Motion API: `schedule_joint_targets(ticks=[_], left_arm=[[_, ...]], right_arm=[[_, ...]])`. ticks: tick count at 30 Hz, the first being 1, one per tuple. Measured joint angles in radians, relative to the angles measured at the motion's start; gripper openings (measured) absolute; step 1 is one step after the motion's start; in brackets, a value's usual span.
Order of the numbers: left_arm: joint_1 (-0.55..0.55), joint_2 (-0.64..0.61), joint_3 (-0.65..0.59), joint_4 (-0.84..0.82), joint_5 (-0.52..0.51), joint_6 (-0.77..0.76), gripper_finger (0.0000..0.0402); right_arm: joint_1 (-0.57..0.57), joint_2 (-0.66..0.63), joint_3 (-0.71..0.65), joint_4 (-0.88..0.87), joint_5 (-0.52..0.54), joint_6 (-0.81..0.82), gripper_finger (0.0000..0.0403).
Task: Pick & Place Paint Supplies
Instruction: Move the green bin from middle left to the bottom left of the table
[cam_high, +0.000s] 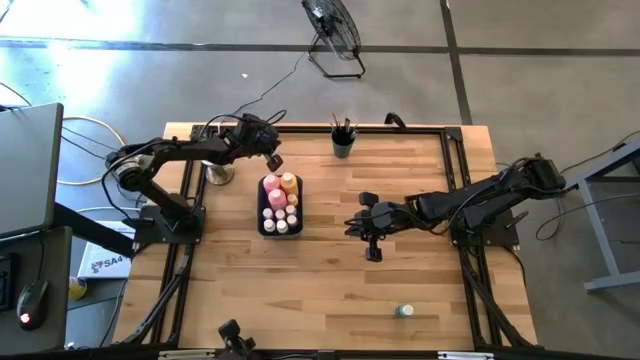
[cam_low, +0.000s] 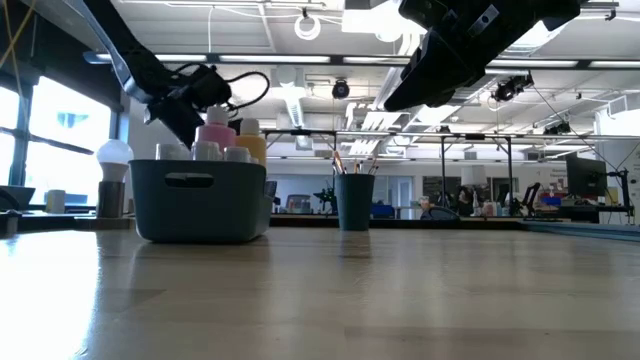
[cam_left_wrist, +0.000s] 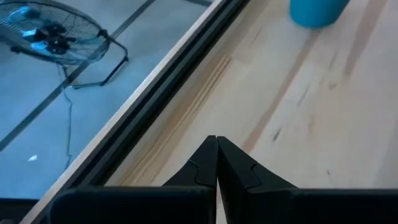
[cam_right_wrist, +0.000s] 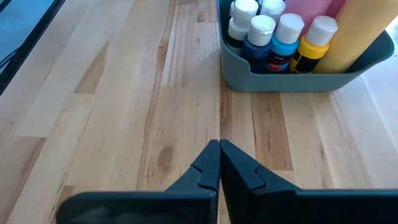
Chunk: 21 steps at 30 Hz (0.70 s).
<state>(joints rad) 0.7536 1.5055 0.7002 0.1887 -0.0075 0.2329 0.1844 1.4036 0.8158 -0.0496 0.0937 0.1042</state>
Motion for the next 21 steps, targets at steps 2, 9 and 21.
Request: schedule_joint_targets(ticks=[2,9,21], left_arm=[[-0.001,0.029,0.000,0.014,-0.009,0.006,0.0000],[-0.001,0.149,0.000,0.126,-0.011,-0.004,0.0000],[-0.004,0.214,0.000,0.123,0.059,-0.016,0.0000]], right_arm=[[0.000,0.000,0.000,0.000,0.000,0.000,0.0002],[0.000,0.000,0.000,0.000,0.000,0.000,0.0002],[0.000,0.000,0.000,0.000,0.000,-0.004,0.0002]])
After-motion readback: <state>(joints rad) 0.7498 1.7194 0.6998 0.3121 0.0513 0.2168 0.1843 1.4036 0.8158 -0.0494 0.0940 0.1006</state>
